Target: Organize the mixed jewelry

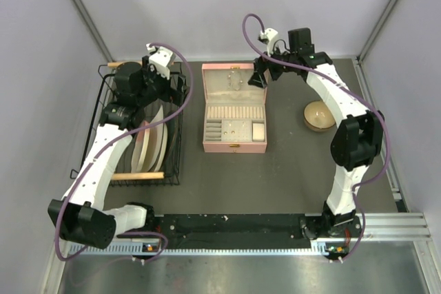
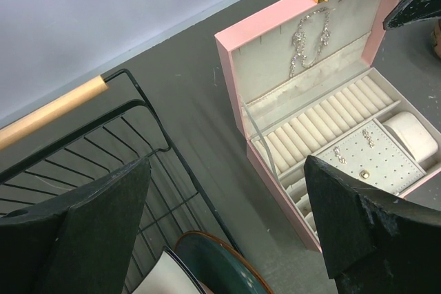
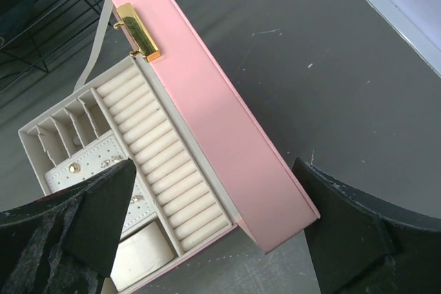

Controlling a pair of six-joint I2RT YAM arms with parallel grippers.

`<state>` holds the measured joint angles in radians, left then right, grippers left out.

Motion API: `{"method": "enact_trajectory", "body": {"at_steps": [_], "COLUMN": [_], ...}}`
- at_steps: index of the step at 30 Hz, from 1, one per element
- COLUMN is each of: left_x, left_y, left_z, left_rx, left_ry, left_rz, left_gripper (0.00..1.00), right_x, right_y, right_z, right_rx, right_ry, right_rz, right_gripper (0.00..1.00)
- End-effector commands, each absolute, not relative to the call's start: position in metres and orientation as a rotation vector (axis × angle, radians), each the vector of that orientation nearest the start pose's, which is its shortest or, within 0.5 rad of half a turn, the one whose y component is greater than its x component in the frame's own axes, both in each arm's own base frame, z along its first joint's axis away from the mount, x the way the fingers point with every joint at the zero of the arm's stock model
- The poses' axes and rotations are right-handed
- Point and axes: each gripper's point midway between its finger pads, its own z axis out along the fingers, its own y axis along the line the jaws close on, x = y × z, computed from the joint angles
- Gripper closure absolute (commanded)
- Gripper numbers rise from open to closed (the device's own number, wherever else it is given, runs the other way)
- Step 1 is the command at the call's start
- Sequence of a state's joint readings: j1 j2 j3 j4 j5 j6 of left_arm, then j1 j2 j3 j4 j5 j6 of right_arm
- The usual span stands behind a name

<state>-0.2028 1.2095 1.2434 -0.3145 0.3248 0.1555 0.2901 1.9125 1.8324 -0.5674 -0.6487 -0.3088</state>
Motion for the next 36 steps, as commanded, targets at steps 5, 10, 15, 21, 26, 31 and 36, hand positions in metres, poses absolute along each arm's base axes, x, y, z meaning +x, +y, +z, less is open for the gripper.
{"method": "enact_trajectory", "body": {"at_steps": [5,10,15,21,26,31,36], "left_x": [0.375,0.374,0.374,0.373,0.371,0.37,0.369], "left_y": [-0.126,-0.125,-0.126,-0.126,-0.127,-0.128,-0.129], "left_z": [0.335,0.334,0.333,0.333,0.332,0.33,0.326], "left_rx": [0.55,0.557,0.559,0.56,0.564,0.57,0.576], "left_ry": [1.706,1.706,1.707,1.707,1.705,1.709,1.718], "left_rz": [-0.319,-0.309,-0.317,-0.316,-0.319,-0.327,-0.336], "left_gripper": [0.01,0.01,0.01,0.01,0.01,0.01,0.01], "right_x": [0.446,0.436,0.427,0.416,0.403,0.384,0.363], "right_y": [0.245,0.242,0.238,0.235,0.233,0.229,0.225], "right_z": [0.263,0.26,0.263,0.265,0.262,0.262,0.264], "right_rx": [-1.021,-1.033,-1.037,-1.043,-1.046,-1.048,-1.051], "right_ry": [1.805,1.808,1.804,1.801,1.809,1.809,1.804], "right_rz": [0.778,0.767,0.76,0.758,0.782,0.795,0.815], "right_gripper": [0.05,0.05,0.06,0.06,0.06,0.06,0.06]}}
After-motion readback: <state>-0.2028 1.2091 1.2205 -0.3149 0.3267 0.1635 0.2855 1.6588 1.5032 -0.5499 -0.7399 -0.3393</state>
